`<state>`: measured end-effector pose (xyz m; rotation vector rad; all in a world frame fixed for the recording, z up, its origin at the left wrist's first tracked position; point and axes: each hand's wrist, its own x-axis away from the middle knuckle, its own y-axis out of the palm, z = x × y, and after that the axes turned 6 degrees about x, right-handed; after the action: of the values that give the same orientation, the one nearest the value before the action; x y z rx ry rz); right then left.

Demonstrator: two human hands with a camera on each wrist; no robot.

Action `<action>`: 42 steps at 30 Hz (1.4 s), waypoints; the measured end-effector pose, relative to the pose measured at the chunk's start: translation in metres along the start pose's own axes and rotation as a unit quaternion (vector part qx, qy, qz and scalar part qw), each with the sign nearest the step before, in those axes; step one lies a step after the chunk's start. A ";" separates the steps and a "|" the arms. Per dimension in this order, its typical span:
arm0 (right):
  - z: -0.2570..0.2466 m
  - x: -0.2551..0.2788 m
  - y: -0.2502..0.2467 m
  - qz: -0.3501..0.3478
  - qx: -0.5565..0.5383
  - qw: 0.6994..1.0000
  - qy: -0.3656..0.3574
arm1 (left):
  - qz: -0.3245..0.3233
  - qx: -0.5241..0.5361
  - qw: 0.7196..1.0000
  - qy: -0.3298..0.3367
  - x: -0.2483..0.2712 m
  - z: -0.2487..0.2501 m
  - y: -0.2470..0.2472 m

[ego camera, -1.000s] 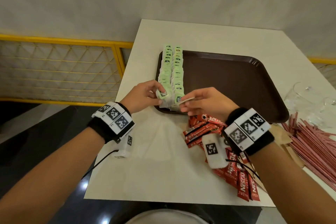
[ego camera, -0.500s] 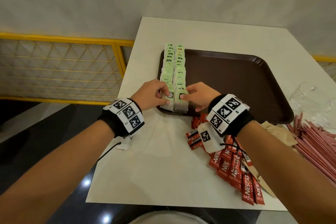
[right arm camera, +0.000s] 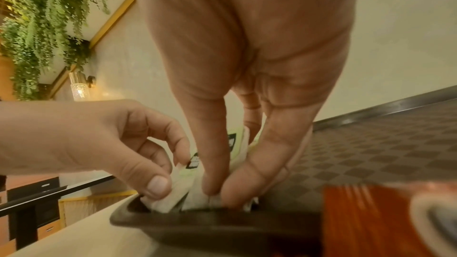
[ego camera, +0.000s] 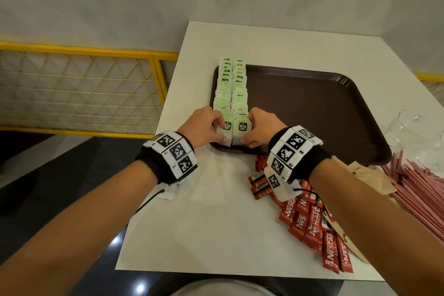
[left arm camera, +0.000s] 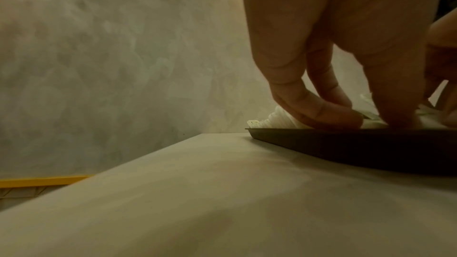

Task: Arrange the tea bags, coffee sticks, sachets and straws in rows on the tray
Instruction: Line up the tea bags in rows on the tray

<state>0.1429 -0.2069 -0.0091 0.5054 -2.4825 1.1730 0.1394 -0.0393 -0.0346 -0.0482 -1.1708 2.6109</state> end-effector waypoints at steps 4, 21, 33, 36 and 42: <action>0.001 -0.001 0.001 0.013 -0.019 1.000 0.004 | 0.010 0.005 1.000 -0.015 0.001 0.001 0.000; 0.015 -0.001 0.005 0.036 -0.011 0.999 -0.007 | 0.022 0.029 0.998 -0.057 0.004 0.005 0.006; 0.013 -0.018 0.013 0.055 -0.215 0.974 0.036 | 0.049 0.172 0.975 -0.133 0.010 0.022 0.002; 0.006 -0.027 0.021 0.045 -0.259 0.964 0.033 | -0.018 0.239 0.956 -0.171 0.008 0.025 0.003; 0.002 -0.034 0.026 0.028 -0.280 0.959 0.020 | -0.079 0.249 0.952 -0.161 0.010 0.028 0.009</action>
<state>0.1605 -0.1867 -0.0432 0.2472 -2.6442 0.4411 0.1240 -0.0628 -0.0210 0.5649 -0.5308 2.7478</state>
